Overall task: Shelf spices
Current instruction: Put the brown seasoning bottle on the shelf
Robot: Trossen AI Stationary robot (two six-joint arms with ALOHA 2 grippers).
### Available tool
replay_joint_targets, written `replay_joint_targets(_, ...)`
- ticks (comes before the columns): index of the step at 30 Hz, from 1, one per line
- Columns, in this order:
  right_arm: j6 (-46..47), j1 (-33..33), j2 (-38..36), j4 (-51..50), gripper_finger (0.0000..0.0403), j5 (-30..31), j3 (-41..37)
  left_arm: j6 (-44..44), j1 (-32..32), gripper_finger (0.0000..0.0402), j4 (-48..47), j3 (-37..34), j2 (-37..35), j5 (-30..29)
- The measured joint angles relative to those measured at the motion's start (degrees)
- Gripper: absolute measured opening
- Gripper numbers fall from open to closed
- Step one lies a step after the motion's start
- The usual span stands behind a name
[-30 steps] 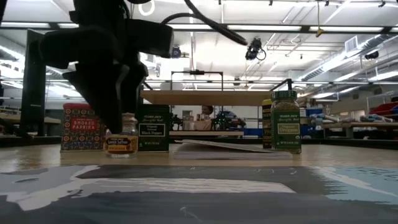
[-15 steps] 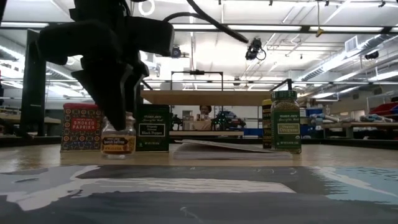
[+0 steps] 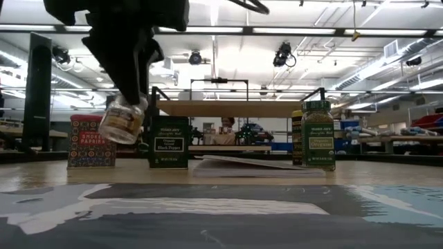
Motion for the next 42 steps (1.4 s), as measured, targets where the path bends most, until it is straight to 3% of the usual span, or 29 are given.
replay_joint_targets(5,0.0,0.0,0.0,0.1,0.0277,0.0,0.0,-1.0,-0.1,0.0117,-1.9,1.4,-3.1,-3.3)
replay_joint_targets(9,0.0,0.0,0.0,0.1,0.0275,0.0,0.0,-0.9,0.0,0.0056,-4.5,4.8,-6.2,-9.9)
replay_joint_targets(14,-0.1,0.0,0.0,0.1,0.0277,0.0,0.0,0.1,0.0,0.0013,-8.0,8.8,-8.8,-14.8)
replay_joint_targets(28,-0.1,0.0,0.0,0.2,0.0274,0.0,0.0,-4.7,-0.8,0.0013,-10.6,8.2,-8.3,-16.3)
replay_joint_targets(33,-0.1,0.0,0.0,0.4,0.0274,0.0,0.0,-7.8,-0.7,0.0073,-12.1,3.5,-8.3,-13.3)
replay_joint_targets(42,-0.1,0.0,0.0,0.5,0.0273,0.0,0.0,-9.7,1.2,0.027,-3.4,-8.1,-8.3,-10.2)
